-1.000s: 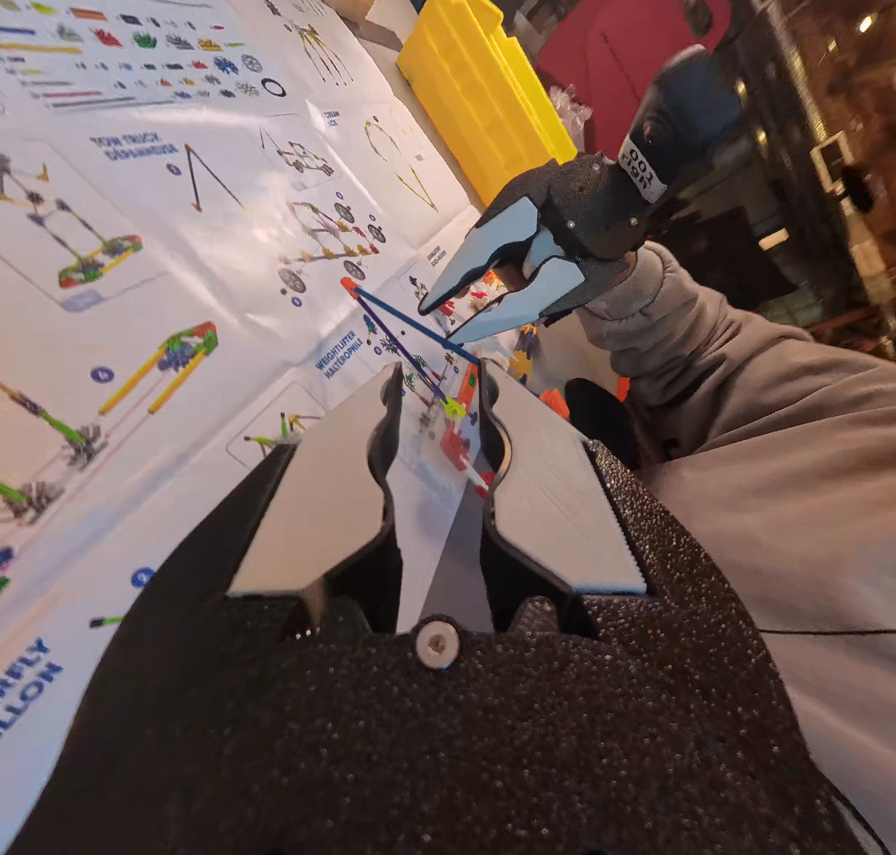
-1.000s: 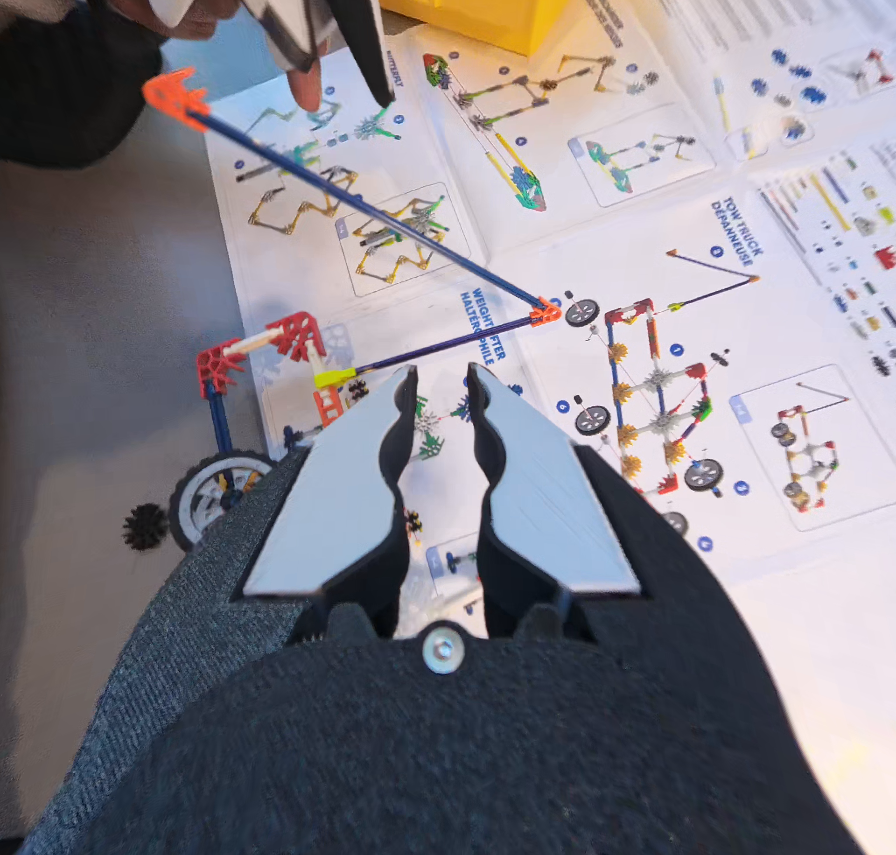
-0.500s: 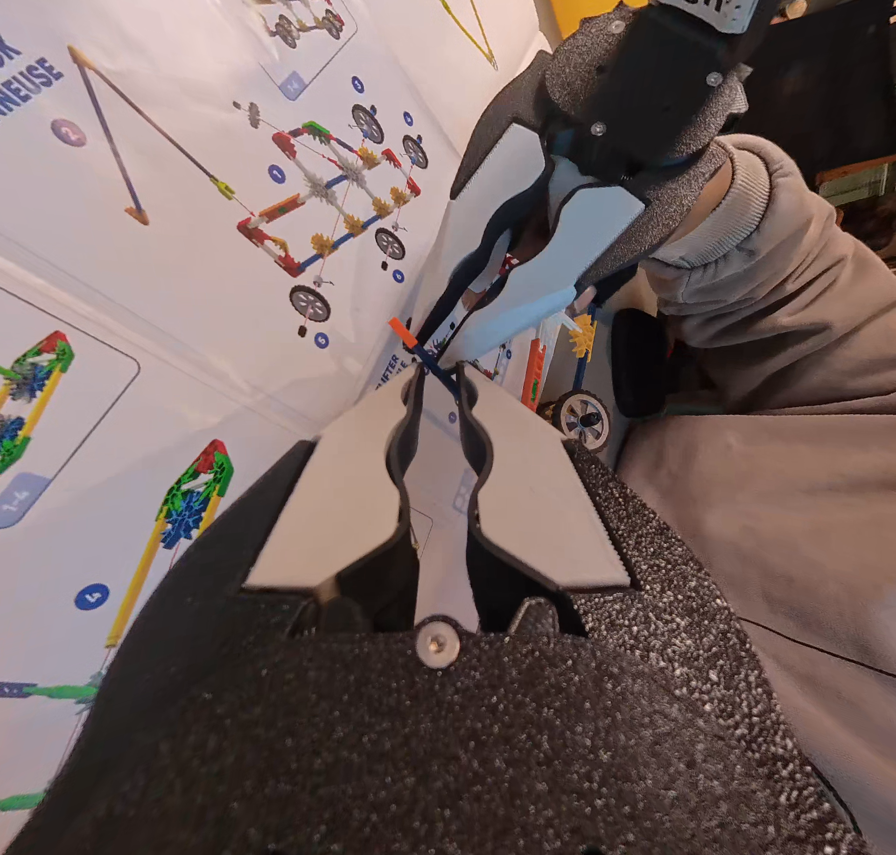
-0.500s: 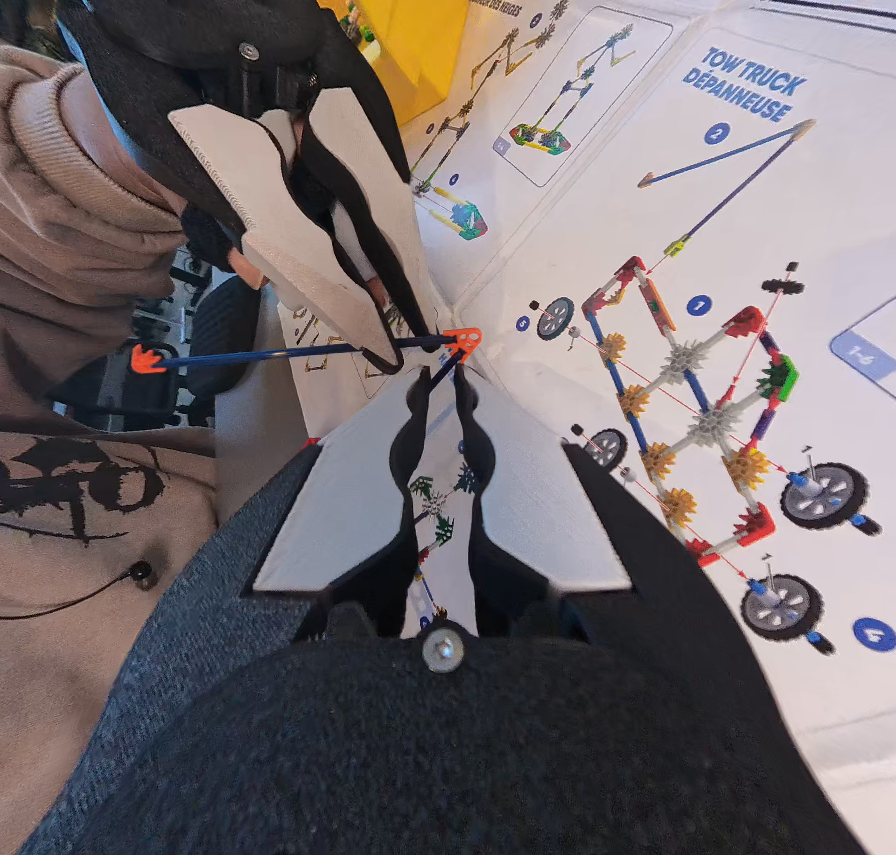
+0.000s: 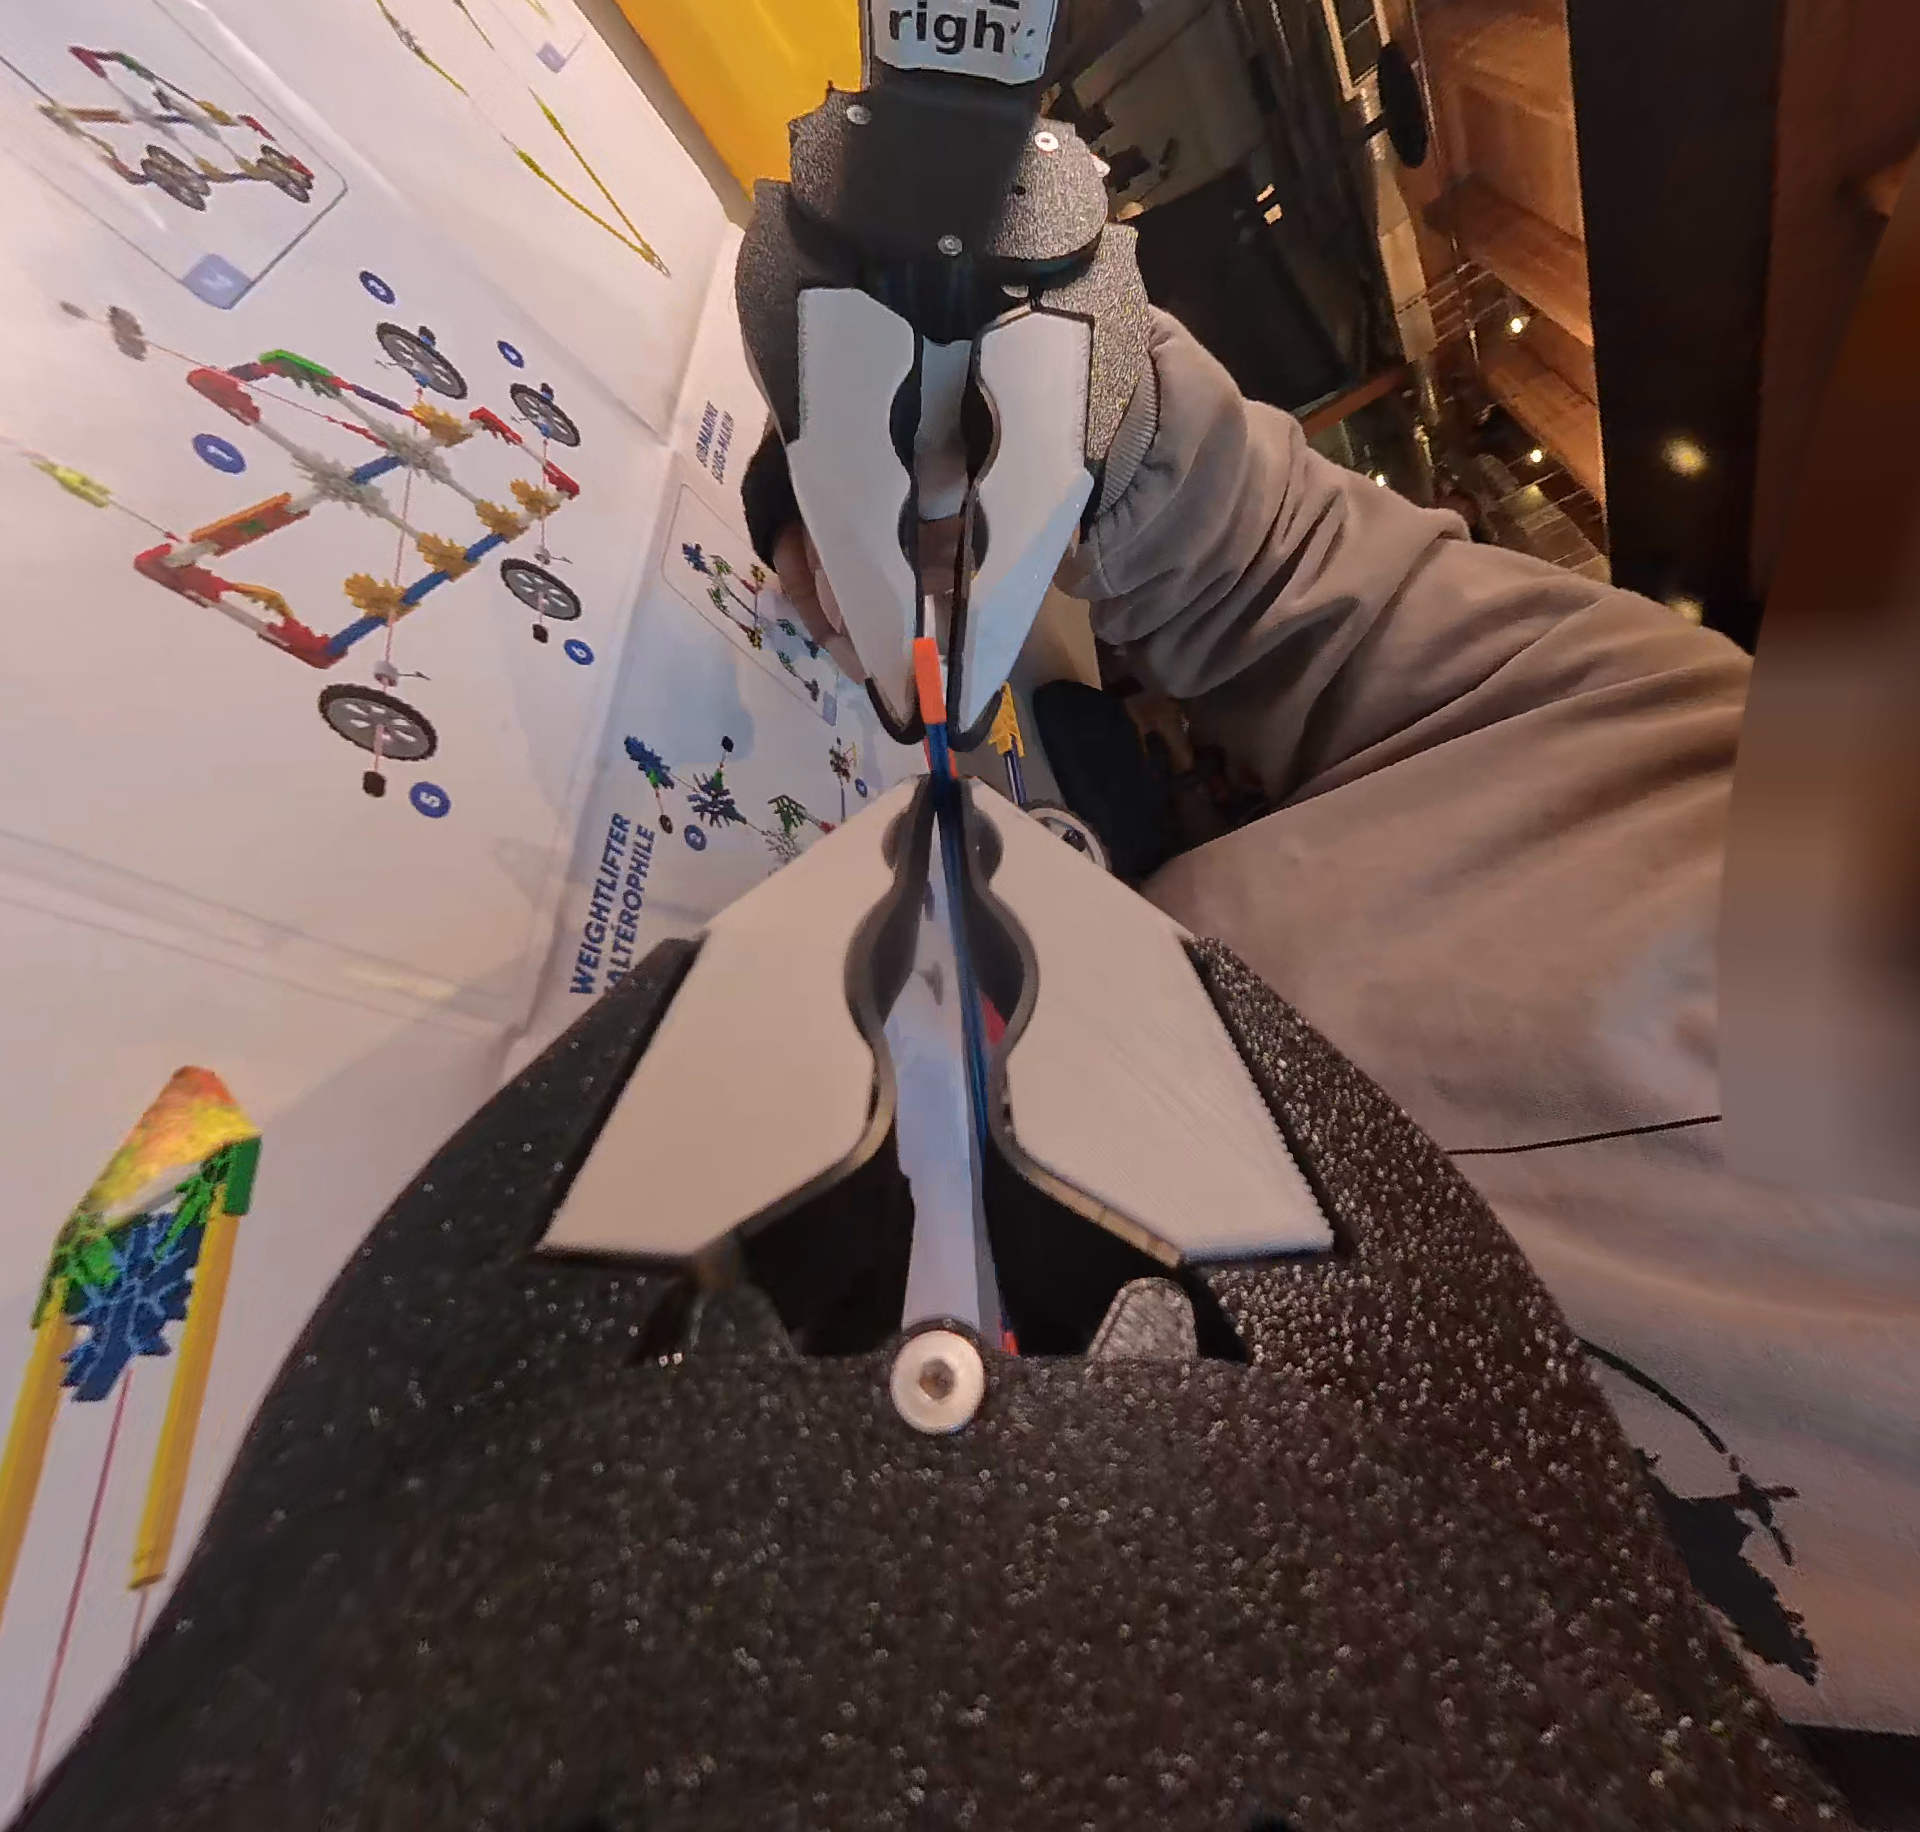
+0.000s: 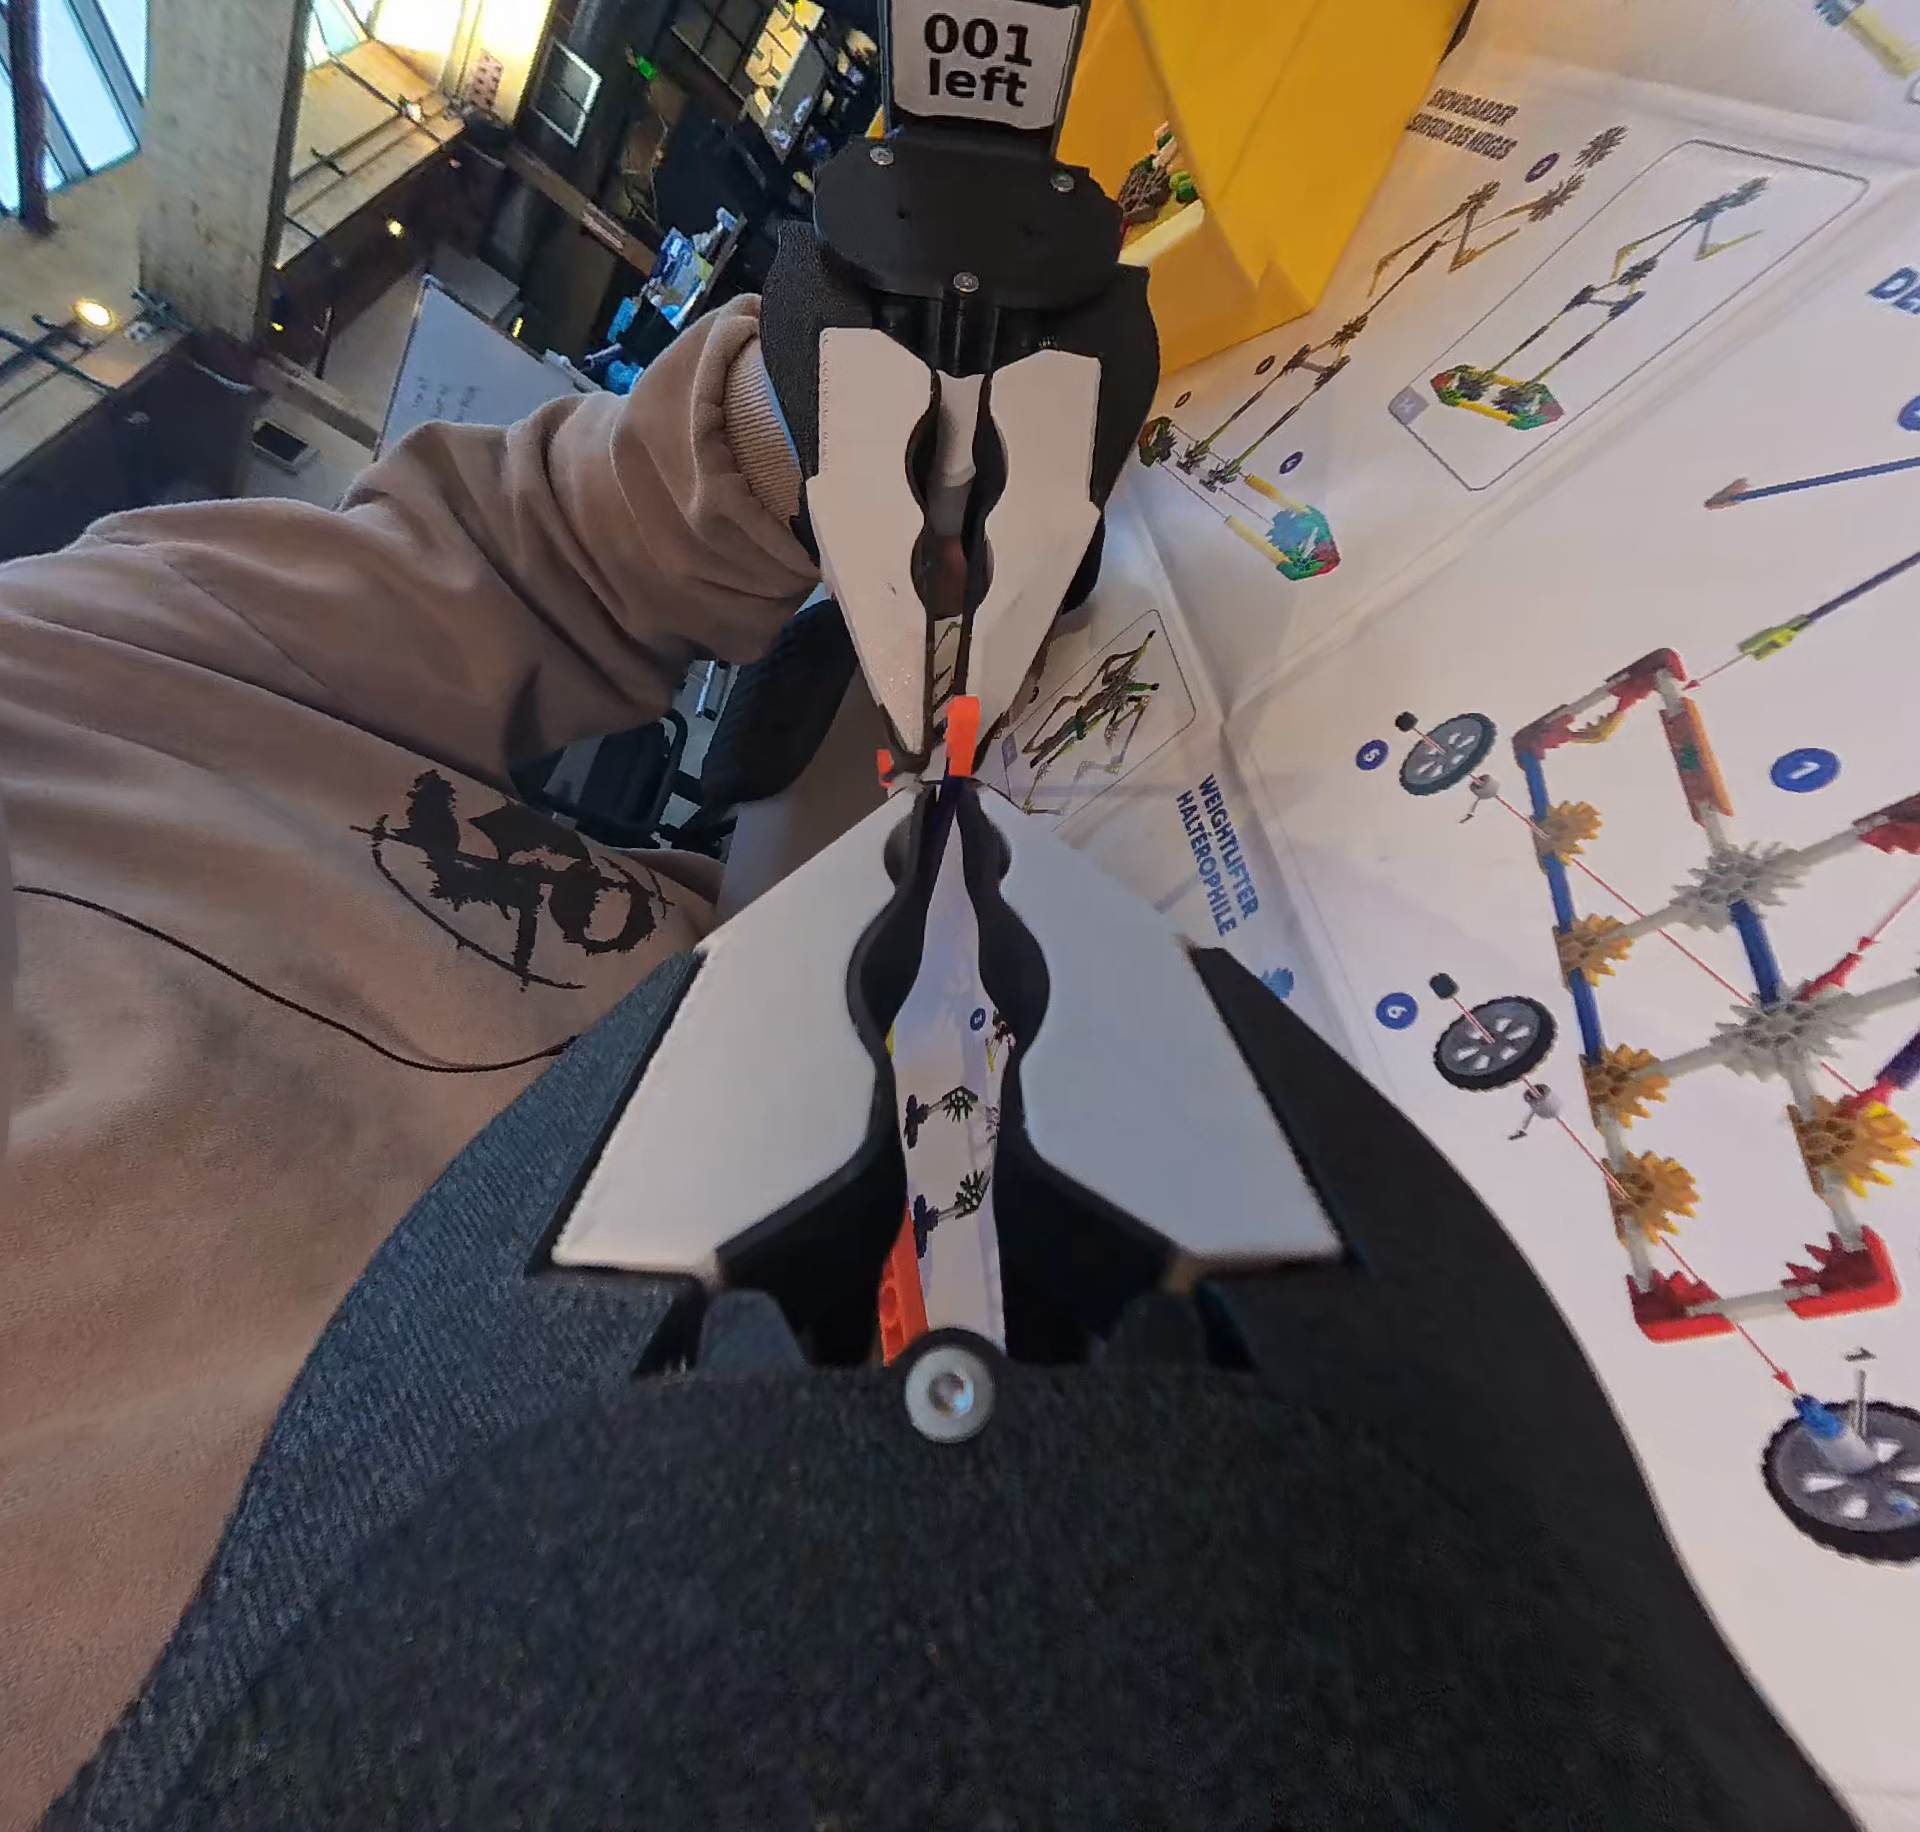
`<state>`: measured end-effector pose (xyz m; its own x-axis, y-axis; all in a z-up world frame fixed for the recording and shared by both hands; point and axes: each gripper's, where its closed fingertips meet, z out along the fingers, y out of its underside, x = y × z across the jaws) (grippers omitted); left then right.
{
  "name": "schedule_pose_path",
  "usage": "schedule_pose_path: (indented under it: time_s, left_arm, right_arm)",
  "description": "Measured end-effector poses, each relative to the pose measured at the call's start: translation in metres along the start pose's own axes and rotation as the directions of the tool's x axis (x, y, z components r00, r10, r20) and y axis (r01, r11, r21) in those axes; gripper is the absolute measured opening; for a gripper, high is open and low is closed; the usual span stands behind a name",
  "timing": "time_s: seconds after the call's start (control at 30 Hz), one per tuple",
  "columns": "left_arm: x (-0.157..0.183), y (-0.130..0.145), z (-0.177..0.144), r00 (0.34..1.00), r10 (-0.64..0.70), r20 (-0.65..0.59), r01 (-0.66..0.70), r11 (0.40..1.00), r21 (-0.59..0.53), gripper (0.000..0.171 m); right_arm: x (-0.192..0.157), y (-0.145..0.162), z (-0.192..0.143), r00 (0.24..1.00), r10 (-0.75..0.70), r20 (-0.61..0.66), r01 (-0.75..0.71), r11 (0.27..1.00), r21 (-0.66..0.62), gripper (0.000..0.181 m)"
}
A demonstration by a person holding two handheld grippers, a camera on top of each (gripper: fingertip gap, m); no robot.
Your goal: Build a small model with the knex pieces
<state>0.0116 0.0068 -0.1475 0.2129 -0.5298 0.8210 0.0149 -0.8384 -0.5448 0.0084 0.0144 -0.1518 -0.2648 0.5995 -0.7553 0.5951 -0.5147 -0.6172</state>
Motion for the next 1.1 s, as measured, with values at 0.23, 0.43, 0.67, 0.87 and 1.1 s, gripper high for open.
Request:
schedule_pose_path:
  time_s: [0.23, 0.43, 0.67, 0.87, 1.1]
  left_arm:
    - [-0.014, -0.004, -0.008, 0.989, -0.045, 0.141, 0.043, 0.999, 0.018, 0.024]
    - [0.014, 0.0, -0.038, 0.855, 0.275, 0.44, -0.266, 0.96, -0.084, 0.026]
    - [0.059, 0.072, 0.014, 0.715, 0.545, 0.437, -0.433, 0.837, -0.335, 0.037]
    - [0.022, 0.101, 0.048, 0.463, 0.769, 0.44, -0.452, 0.632, -0.629, 0.068]
    - [0.002, 0.109, 0.047, 0.345, 0.851, 0.396, -0.406, 0.516, -0.754, 0.069]
  right_arm:
    - [0.016, 0.003, -0.003, 0.991, -0.028, -0.131, 0.023, 0.999, -0.034, 0.018]
    - [-0.034, 0.018, -0.044, 0.846, -0.477, -0.24, 0.431, 0.875, -0.22, 0.032]
    - [-0.061, 0.135, -0.061, 0.769, -0.617, -0.167, 0.417, 0.682, -0.601, 0.039]
    - [-0.036, 0.153, -0.065, 0.637, -0.743, -0.204, 0.391, 0.54, -0.746, 0.025]
    - [-0.038, 0.134, -0.089, 0.516, -0.807, -0.288, 0.433, 0.536, -0.724, 0.027]
